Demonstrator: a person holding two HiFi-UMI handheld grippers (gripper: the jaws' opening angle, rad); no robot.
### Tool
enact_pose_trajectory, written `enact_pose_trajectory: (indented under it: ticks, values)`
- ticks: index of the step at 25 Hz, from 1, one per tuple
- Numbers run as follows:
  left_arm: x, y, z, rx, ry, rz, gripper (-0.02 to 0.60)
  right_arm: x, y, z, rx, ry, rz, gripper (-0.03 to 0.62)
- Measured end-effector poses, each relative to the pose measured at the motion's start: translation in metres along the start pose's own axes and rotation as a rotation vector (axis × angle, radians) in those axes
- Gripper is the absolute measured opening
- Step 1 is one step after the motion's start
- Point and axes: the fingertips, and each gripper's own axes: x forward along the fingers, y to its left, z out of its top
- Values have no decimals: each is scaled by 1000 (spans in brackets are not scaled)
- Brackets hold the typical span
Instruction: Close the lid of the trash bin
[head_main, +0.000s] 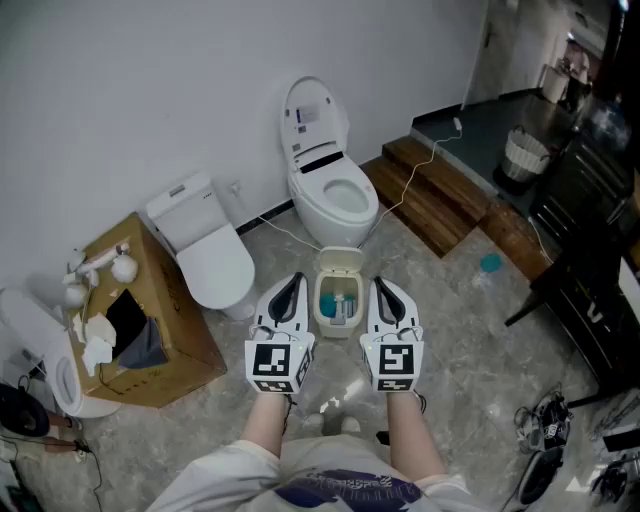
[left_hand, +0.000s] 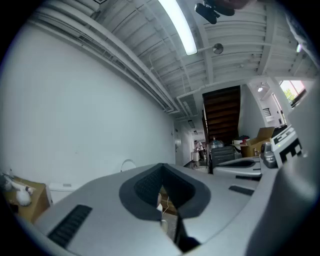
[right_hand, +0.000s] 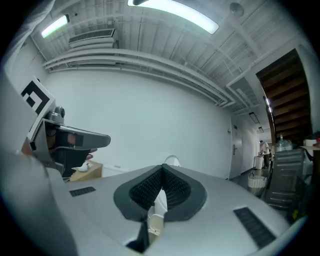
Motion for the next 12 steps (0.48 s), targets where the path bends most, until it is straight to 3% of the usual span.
enact_pose_trajectory:
  ticks: [9,12]
  values:
    - [-3,2,3,3,-5,-3,-2,-1,4,1,-2,4,2,-11]
    - [-5,2,3,10,-1,-7,-2,-3,7,3,48,-22,40,-9]
